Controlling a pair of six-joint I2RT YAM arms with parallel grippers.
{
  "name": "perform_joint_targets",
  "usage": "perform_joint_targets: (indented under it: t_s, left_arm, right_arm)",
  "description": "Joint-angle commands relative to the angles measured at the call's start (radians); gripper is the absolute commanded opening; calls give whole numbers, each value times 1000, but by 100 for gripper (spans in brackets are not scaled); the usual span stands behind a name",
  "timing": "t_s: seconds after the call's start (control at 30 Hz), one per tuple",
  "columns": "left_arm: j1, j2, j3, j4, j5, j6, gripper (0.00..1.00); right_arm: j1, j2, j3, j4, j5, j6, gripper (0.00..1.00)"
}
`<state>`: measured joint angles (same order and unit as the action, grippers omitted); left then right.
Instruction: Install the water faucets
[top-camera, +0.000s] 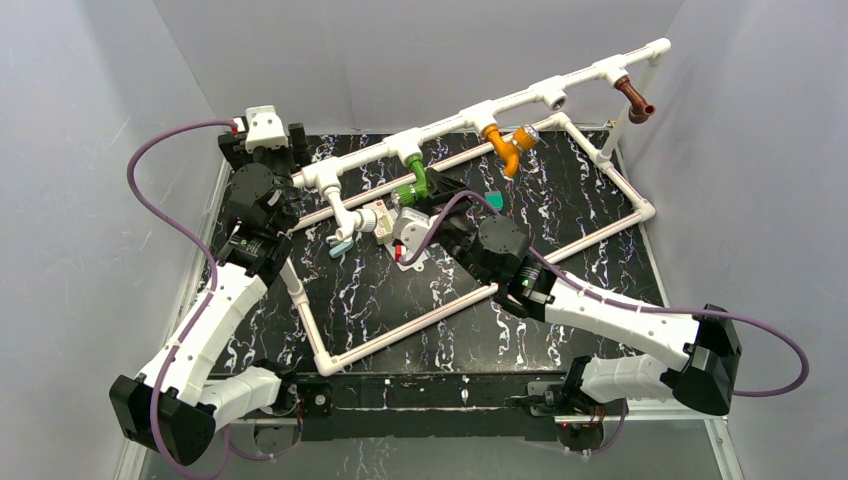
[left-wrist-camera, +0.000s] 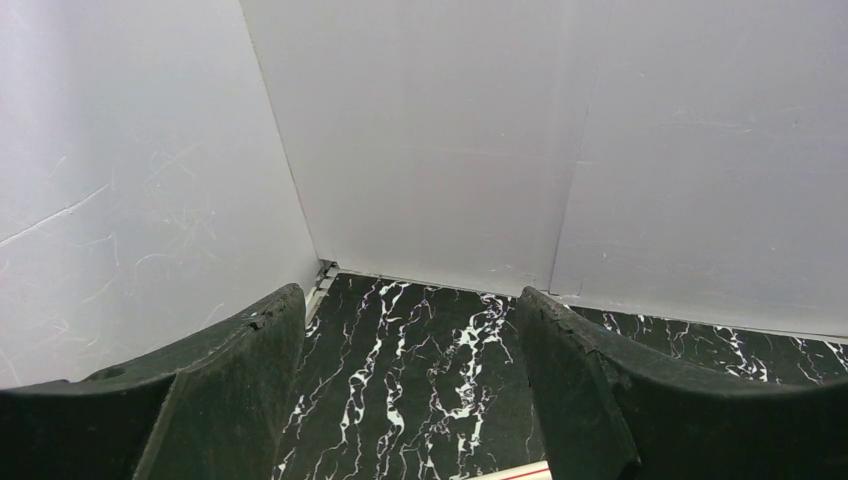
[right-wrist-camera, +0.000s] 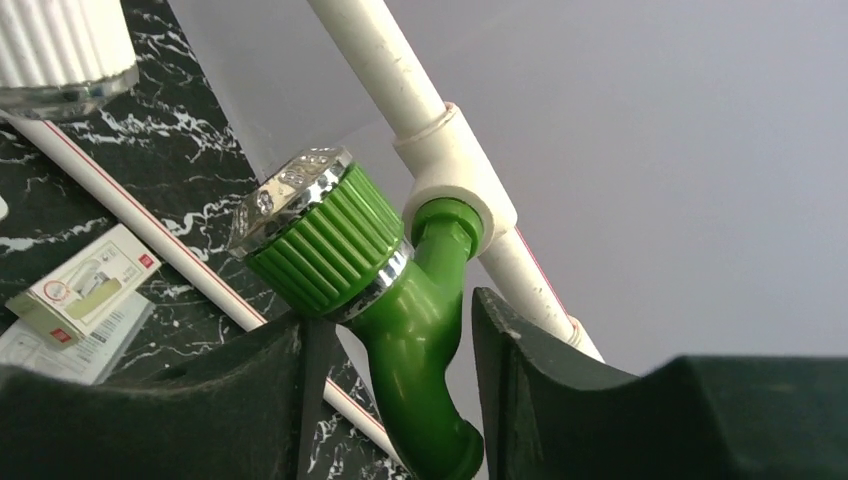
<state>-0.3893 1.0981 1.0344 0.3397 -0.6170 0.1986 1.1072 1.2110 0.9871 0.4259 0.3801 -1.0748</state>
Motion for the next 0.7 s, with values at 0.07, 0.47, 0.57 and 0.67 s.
perform_joint_targets:
  t_s: [0.07,0.47,0.57,0.67]
  left_arm:
    - [-51,130,-148,-428,112,-34,75]
    - [-60,128,-151,-428,97,-30,75]
    - [-62,127,-151,-429,94,-29,75]
    - [-63,130,-151,-428,92,-29,75]
  right_arm:
    - [11,-70,8,44,-36,184,71]
    - [11,-173,53,-296,-94,324,99]
    - [11,-210,69,-388,-115,376,99]
    - [10,-265,73,-475,-118,441,99]
